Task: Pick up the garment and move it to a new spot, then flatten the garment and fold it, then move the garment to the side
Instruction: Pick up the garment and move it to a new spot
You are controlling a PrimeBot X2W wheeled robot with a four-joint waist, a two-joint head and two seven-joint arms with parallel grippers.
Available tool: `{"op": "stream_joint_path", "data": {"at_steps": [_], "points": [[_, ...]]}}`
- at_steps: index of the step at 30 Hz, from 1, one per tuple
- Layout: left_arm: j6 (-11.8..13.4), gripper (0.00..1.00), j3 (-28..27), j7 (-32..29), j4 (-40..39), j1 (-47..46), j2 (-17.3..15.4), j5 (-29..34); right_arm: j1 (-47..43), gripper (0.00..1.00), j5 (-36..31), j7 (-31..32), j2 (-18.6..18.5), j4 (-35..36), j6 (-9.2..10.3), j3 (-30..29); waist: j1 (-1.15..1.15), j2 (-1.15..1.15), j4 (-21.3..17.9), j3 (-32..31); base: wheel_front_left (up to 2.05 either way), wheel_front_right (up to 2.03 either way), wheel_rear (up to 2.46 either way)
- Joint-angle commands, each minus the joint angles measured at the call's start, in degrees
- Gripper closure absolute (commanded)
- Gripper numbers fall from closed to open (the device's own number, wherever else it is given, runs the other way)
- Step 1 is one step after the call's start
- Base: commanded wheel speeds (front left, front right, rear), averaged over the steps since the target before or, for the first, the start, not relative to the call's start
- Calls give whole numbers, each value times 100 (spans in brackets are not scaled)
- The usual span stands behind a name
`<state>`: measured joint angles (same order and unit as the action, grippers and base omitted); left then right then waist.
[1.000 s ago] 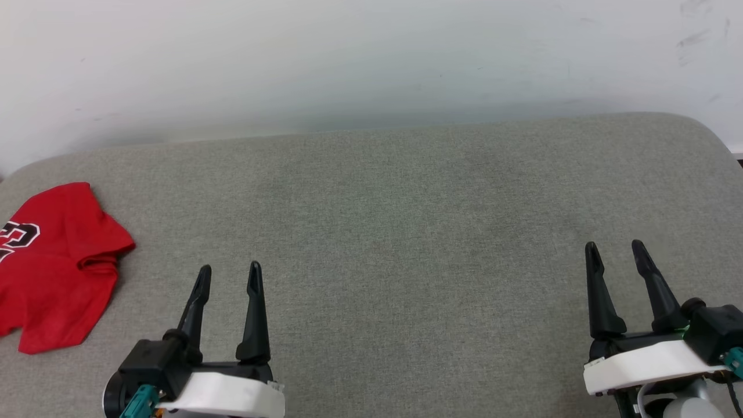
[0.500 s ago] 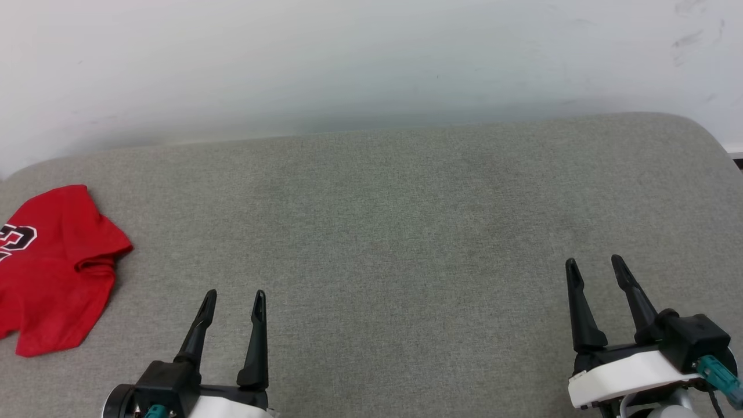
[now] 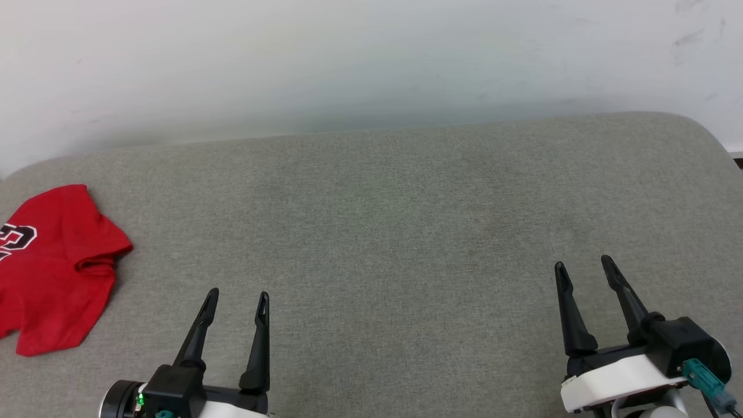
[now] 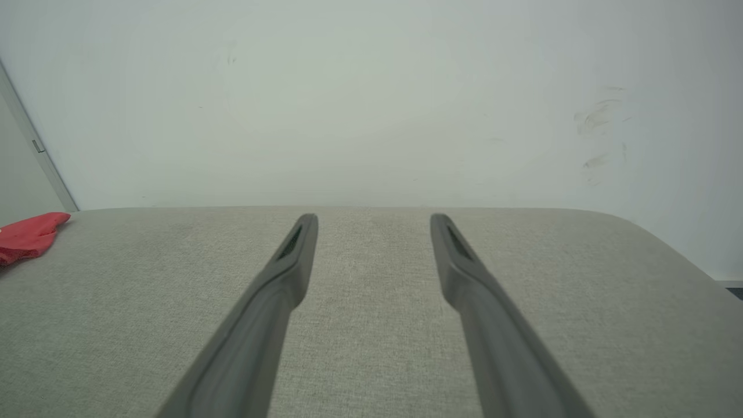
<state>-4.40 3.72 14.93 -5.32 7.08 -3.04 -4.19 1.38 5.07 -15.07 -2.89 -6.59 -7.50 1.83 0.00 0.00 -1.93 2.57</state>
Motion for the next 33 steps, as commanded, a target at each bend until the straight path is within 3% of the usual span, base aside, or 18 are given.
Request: {"op": "stream_joint_path", "data": {"at_steps": [1, 8, 25, 33], "points": [[-29, 0, -19, 37, -1, 60, 11, -3, -20, 0, 51, -16, 3, -2, 2, 37, 0, 0, 24, 2, 0, 0, 0], [-44, 0, -142, 30, 57, 23, 15, -110, -144, 0, 128, -15, 5, -28, 1, 172, 0, 0, 410, -70, 0, 0, 0], [-141, 0, -593, 30, -39, 313, 18, -71, -268, 0, 240, -15, 4, -142, 2, 688, 0, 0, 1957, -346, 0, 0, 0], [-156, 0, -655, 29, -90, 437, 18, -61, -275, 0, 341, -15, 3, -157, 2, 785, 0, 0, 2401, -330, 0, 0, 0]]}}
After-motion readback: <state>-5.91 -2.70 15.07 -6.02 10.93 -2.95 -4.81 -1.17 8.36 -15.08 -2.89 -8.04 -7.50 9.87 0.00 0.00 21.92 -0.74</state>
